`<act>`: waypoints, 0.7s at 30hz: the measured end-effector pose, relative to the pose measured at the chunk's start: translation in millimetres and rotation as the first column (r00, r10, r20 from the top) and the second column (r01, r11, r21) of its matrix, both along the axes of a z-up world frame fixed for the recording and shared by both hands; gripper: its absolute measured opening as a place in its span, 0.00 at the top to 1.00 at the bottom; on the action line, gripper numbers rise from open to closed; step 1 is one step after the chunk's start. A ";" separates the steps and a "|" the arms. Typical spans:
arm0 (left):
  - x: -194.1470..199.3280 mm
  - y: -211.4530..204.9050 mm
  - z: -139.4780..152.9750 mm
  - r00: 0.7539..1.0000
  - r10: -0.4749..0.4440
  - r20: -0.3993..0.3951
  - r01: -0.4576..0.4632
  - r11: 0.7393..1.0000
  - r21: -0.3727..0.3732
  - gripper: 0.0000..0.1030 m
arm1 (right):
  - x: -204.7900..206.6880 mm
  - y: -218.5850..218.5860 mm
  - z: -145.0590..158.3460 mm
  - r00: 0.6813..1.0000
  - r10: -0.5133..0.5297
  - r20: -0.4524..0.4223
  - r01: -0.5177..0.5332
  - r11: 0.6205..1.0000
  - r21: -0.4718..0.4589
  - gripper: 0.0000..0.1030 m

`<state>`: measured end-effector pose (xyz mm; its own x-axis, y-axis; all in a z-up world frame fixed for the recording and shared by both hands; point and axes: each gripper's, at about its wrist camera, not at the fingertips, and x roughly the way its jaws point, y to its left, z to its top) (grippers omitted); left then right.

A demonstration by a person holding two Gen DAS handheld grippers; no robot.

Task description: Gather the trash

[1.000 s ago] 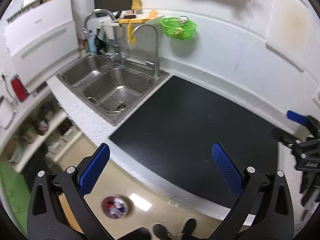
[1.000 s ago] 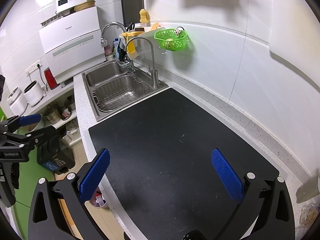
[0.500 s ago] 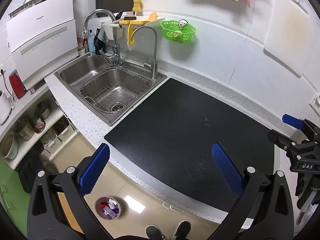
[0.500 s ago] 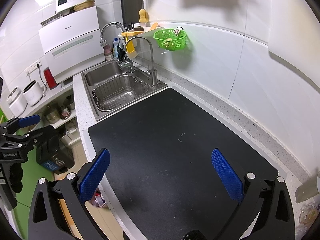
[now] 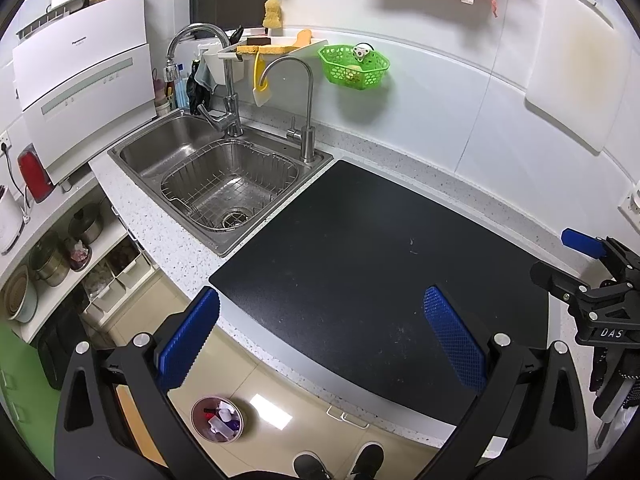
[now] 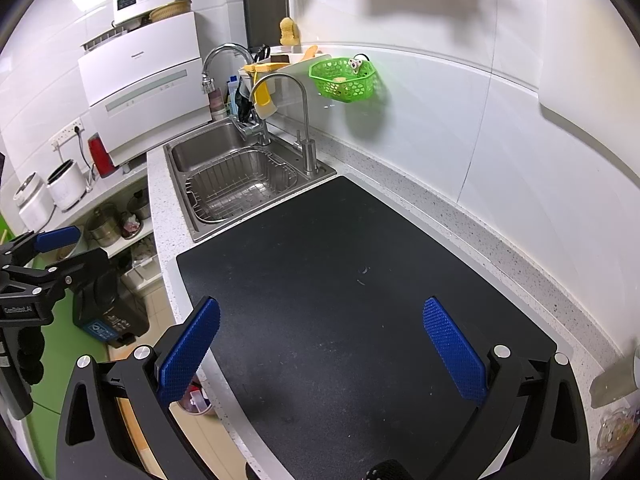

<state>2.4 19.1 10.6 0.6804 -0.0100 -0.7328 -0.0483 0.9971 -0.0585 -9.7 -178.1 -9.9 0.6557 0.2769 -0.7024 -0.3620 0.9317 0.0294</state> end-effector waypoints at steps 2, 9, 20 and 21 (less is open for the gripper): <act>0.9 -0.2 0.7 1.000 0.000 0.001 0.000 1.000 0.002 0.03 | -0.3 -0.1 0.0 1.000 -0.001 0.000 0.001 1.000 0.000 0.05; 0.9 0.4 2.4 1.000 -0.001 0.005 0.001 1.000 0.002 0.03 | 0.2 -0.6 0.2 1.000 0.000 -0.001 0.000 1.000 0.000 0.05; 2.2 0.8 3.5 1.000 -0.002 0.006 0.002 1.000 0.004 0.03 | -0.6 -0.8 -0.1 1.000 0.000 -0.001 0.000 1.000 0.000 0.05; 3.1 0.5 4.0 1.000 -0.004 0.007 0.004 1.000 0.005 0.03 | -0.9 -1.0 0.0 1.000 0.000 -0.001 0.000 1.000 0.000 0.05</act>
